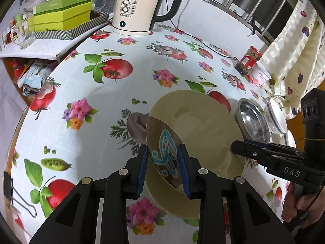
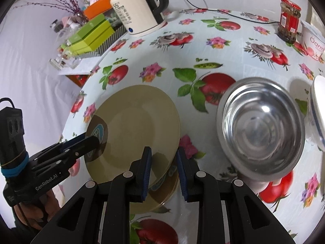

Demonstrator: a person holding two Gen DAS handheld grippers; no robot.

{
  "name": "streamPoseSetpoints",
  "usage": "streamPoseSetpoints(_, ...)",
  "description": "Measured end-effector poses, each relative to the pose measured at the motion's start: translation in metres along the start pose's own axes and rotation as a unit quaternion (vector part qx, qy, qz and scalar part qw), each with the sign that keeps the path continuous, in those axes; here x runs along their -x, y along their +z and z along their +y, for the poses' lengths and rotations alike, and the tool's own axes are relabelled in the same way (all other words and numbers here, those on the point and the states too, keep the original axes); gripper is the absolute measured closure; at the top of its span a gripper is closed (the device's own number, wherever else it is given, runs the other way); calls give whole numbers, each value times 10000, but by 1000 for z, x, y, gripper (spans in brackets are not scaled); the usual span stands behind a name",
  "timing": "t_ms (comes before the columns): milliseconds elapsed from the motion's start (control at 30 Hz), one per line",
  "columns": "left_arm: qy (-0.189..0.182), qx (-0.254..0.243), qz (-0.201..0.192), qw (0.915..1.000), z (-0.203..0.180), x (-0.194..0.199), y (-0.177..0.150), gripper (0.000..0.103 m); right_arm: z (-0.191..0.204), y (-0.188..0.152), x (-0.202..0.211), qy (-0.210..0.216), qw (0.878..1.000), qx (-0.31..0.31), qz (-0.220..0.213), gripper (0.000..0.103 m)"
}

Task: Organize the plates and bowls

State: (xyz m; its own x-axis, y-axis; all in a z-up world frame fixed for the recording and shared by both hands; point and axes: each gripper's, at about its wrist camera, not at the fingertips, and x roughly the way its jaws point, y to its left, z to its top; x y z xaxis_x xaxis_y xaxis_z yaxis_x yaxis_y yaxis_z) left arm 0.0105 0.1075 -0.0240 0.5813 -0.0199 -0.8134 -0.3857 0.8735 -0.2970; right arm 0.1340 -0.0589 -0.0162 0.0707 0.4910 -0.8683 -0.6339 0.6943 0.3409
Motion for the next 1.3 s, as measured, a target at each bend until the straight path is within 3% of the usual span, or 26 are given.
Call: streamPoseSetpoints(1300, 168, -60, 219, 9996, -3, 2, -28, 72, 8, -24, -3, -141, 9993, 298, 171, 73)
